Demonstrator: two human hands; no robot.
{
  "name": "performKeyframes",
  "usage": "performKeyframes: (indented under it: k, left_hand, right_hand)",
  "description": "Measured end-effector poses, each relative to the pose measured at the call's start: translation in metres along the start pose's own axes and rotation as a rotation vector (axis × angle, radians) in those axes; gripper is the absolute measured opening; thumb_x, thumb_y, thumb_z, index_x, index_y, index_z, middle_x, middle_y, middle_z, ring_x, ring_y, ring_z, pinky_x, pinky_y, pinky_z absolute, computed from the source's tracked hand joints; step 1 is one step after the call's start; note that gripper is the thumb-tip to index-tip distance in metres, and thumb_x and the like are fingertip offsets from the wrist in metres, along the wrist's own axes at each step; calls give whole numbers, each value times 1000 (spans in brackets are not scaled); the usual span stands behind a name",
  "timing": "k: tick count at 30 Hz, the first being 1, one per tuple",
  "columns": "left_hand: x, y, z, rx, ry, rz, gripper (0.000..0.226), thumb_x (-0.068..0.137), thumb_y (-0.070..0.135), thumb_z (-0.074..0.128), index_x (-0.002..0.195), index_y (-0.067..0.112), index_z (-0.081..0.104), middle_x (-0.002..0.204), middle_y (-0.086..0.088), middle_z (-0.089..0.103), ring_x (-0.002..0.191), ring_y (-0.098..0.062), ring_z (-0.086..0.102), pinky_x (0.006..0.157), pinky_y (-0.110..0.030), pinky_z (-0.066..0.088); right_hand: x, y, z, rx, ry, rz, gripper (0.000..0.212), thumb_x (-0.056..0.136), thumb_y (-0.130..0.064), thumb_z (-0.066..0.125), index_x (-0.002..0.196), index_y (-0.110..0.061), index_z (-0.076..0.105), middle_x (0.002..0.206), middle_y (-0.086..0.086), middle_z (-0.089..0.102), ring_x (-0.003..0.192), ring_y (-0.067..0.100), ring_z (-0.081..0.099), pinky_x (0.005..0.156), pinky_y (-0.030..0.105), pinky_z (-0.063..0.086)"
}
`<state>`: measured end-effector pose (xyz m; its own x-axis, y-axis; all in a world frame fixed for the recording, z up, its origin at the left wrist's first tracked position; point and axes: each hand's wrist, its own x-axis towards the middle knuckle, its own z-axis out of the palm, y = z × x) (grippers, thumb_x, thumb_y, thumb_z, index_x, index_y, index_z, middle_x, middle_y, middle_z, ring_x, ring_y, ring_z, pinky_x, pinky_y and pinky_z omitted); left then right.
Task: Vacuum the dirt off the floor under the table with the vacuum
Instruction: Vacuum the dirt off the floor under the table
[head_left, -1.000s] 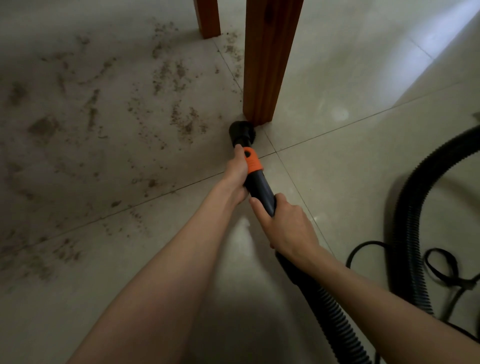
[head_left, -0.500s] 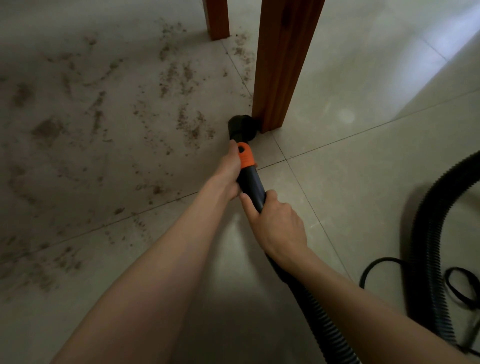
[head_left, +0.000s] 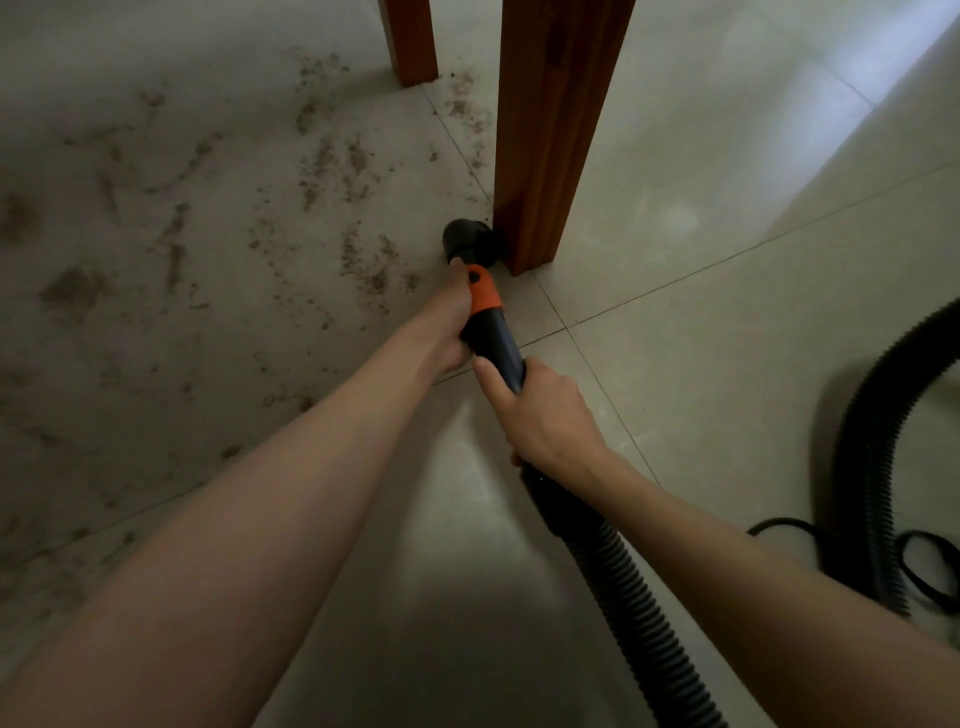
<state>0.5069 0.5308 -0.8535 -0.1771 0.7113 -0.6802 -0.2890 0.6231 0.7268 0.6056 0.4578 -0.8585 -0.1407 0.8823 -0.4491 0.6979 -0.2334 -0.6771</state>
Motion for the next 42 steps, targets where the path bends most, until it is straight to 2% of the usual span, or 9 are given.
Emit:
performKeyframes:
  k: [3, 8, 14, 19, 22, 30, 34, 38, 42]
  left_hand:
    - [-13, -8, -1, 42, -12, -12, 58, 102, 39, 20, 140, -4, 34, 69, -2, 44, 56, -13, 44, 51, -24, 40]
    - [-42, -38, -7, -83, -24, -162, 42, 99, 46, 32, 109, 8, 47, 82, -13, 56, 73, -21, 55, 71, -32, 48]
    - [-72, -48, -19, -84, -13, -198, 47, 99, 48, 31, 111, 6, 47, 76, -13, 55, 66, -21, 53, 60, -30, 45]
    - [-68, -44, -40, -112, 64, -164, 46, 99, 47, 32, 110, 5, 48, 82, -13, 54, 70, -21, 52, 73, -35, 46]
    - [-63, -46, -54, -141, 148, -141, 44, 99, 46, 32, 110, 6, 48, 83, -12, 54, 71, -21, 53, 79, -35, 46]
    - [-63, -55, -93, -237, 230, -157, 47, 97, 50, 34, 110, 6, 47, 83, -12, 56, 68, -20, 54, 59, -32, 47]
    - [-64, -42, -109, -253, 211, -162, 51, 98, 49, 32, 110, 3, 48, 79, -12, 55, 64, -20, 53, 63, -31, 47]
    - [-62, -27, -108, -254, 204, -152, 49, 99, 48, 29, 88, 6, 51, 73, -8, 50, 61, -17, 49, 55, -27, 42]
    - [-55, -16, -109, -231, 191, -127, 49, 101, 45, 24, 82, 8, 48, 74, -7, 47, 63, -15, 46, 55, -24, 40]
  right_hand:
    - [-20, 6, 3, 3, -7, 29, 49, 89, -64, 39, 100, -17, 47, 83, 8, 63, 69, 26, 67, 67, 45, 59]
    - [-63, 21, 14, 11, 1, 77, 50, 87, -67, 38, 98, -19, 47, 81, 7, 64, 67, 26, 67, 67, 45, 58]
    - [-91, 18, 22, 16, -15, 93, 50, 88, -65, 40, 99, -17, 48, 81, 7, 64, 66, 26, 67, 67, 44, 59]
    - [-89, 4, 30, 92, -84, 59, 47, 90, -61, 42, 96, -15, 49, 77, 8, 63, 57, 24, 66, 60, 42, 59]
    - [-84, -1, 36, 84, -136, 21, 45, 90, -61, 43, 97, -17, 48, 80, 9, 63, 64, 25, 66, 63, 44, 59]
    - [-77, -9, 55, -59, -241, -86, 47, 90, -64, 39, 100, -19, 45, 85, 7, 63, 69, 24, 66, 69, 41, 58]
    - [-75, -25, 63, -144, -204, -127, 47, 91, -64, 37, 97, -18, 45, 86, 7, 64, 69, 25, 67, 69, 42, 58]
    - [-66, -41, 64, -176, -183, -148, 46, 92, -62, 35, 95, -17, 42, 86, 8, 63, 71, 26, 66, 69, 41, 57]
    - [-54, -48, 67, -188, -167, -150, 46, 93, -61, 36, 98, -16, 46, 81, 5, 58, 69, 23, 61, 65, 35, 52]
